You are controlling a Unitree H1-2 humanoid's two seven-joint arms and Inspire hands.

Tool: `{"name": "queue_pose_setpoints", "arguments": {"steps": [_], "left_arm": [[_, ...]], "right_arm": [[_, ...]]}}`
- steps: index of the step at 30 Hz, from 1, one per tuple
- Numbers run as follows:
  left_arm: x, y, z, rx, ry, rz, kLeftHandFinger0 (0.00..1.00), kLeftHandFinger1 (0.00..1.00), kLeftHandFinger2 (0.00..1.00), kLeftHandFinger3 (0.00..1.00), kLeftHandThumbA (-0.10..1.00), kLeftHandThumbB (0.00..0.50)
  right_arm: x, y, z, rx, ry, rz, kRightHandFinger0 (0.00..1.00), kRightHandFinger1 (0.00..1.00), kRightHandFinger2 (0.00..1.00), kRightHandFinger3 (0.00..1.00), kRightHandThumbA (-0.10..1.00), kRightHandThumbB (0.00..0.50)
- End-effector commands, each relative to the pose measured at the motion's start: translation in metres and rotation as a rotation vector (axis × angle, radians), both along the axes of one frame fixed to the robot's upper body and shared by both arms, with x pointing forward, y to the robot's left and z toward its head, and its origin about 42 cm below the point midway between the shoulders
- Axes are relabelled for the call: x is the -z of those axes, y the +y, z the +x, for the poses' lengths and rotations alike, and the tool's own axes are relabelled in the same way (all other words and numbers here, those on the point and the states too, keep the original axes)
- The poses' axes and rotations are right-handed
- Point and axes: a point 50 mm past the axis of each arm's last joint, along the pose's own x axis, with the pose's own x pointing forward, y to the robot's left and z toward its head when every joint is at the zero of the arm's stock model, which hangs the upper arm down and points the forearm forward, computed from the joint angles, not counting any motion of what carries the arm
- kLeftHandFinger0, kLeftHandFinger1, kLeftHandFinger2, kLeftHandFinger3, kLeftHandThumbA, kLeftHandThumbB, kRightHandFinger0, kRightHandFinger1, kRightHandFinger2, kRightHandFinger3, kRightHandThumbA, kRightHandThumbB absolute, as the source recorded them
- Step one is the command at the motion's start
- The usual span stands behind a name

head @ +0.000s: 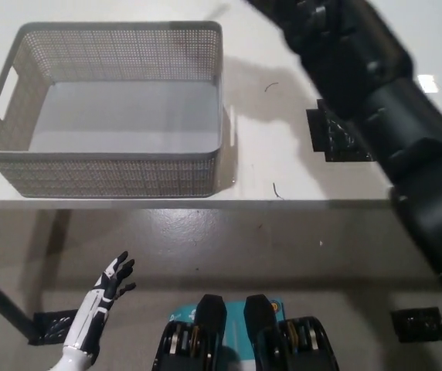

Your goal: The robot uses its right hand to pick the tripod on the desk and places it into a rectangular container on the left.

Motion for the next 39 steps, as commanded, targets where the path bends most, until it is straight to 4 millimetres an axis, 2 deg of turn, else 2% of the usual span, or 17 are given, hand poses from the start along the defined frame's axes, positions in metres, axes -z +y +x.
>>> {"name": "queue_pose_setpoints", "arguments": {"steps": [1,9,12,14,15,16,17,18,19,20,21,22,23,24,25,32,39], "left_arm": [[-0.009,-0.001,0.009,0.043,-0.055,0.022,0.96,1.00,1.00,1.00,1.00,0.500],[-0.011,-0.004,0.011,0.058,-0.063,0.035,0.93,1.00,1.00,1.00,1.00,0.500],[-0.011,-0.004,0.011,0.062,-0.061,0.044,0.93,1.00,1.00,1.00,1.00,0.500],[-0.012,-0.004,0.013,0.071,-0.064,0.046,0.95,1.00,1.00,1.00,1.00,0.500],[-0.013,-0.005,0.013,0.073,-0.066,0.046,0.94,1.00,1.00,1.00,1.00,0.500],[-0.013,-0.005,0.013,0.076,-0.066,0.049,0.94,1.00,1.00,1.00,1.00,0.500],[-0.013,-0.005,0.013,0.079,-0.067,0.056,0.94,1.00,1.00,1.00,1.00,0.500],[-0.014,-0.006,0.013,0.081,-0.070,0.064,0.92,1.00,1.00,1.00,1.00,0.500],[-0.015,-0.006,0.014,0.082,-0.073,0.069,0.92,1.00,1.00,1.00,1.00,0.500],[-0.016,-0.007,0.017,0.088,-0.076,0.070,0.92,1.00,1.00,1.00,1.00,0.500],[-0.017,-0.009,0.018,0.096,-0.078,0.070,0.91,1.00,1.00,1.00,1.00,0.500],[-0.017,-0.010,0.019,0.103,-0.079,0.072,0.90,1.00,1.00,1.00,1.00,0.500],[-0.017,-0.012,0.020,0.108,-0.079,0.073,0.90,1.00,1.00,1.00,1.00,0.500],[-0.018,-0.014,0.023,0.118,-0.082,0.083,0.88,1.00,1.00,1.00,1.00,0.500],[-0.018,-0.016,0.024,0.123,-0.083,0.086,0.87,1.00,1.00,1.00,1.00,0.500],[-0.018,-0.020,0.028,0.146,-0.079,0.090,0.87,1.00,1.00,1.00,1.00,0.500],[-0.018,-0.022,0.032,0.153,-0.077,0.089,0.90,1.00,0.99,1.00,1.00,0.500]], "right_arm": [[-0.058,0.036,-0.017,-0.033,-0.164,-0.010,0.00,0.34,0.76,0.69,-0.10,0.224],[-0.024,0.075,-0.026,-0.062,-0.124,-0.079,0.00,0.25,0.73,0.72,-0.10,0.229],[-0.003,0.077,-0.024,-0.062,-0.097,-0.101,0.02,0.33,0.74,0.77,-0.10,0.240],[0.011,0.076,-0.022,-0.028,-0.088,-0.154,0.20,0.44,0.72,0.73,-0.10,0.235],[0.020,0.074,-0.021,-0.026,-0.083,-0.160,0.17,0.37,0.56,0.53,-0.10,0.242],[0.027,0.072,-0.020,-0.022,-0.073,-0.166,0.03,0.25,0.48,0.40,-0.10,0.244],[0.034,0.069,-0.018,-0.010,-0.052,-0.183,0.00,0.23,0.53,0.43,-0.10,0.228],[0.041,0.066,-0.016,0.006,-0.018,-0.207,0.04,0.31,0.67,0.57,-0.10,0.220],[0.044,0.063,-0.014,0.017,0.008,-0.224,0.08,0.34,0.67,0.54,-0.10,0.219],[0.046,0.059,-0.012,0.029,0.030,-0.238,0.16,0.40,0.64,0.57,0.00,0.225],[0.047,0.056,-0.010,0.046,0.064,-0.271,0.33,0.53,0.74,0.78,0.30,0.297],[0.049,0.052,-0.008,0.044,0.081,-0.285,0.40,0.56,0.76,0.95,0.50,0.368],[0.050,0.049,-0.007,0.047,0.083,-0.286,0.39,0.54,0.73,0.96,0.51,0.382],[0.052,0.045,-0.005,0.032,0.123,-0.307,0.81,0.99,1.00,1.00,0.72,0.480],[0.054,0.041,-0.004,0.026,0.142,-0.319,1.00,1.00,1.00,1.00,0.79,0.498],[0.050,0.030,0.002,0.034,0.208,-0.309,1.00,1.00,1.00,1.00,0.99,0.500],[0.019,0.028,0.003,0.020,0.184,-0.263,1.00,1.00,1.00,1.00,1.00,0.500]]}}
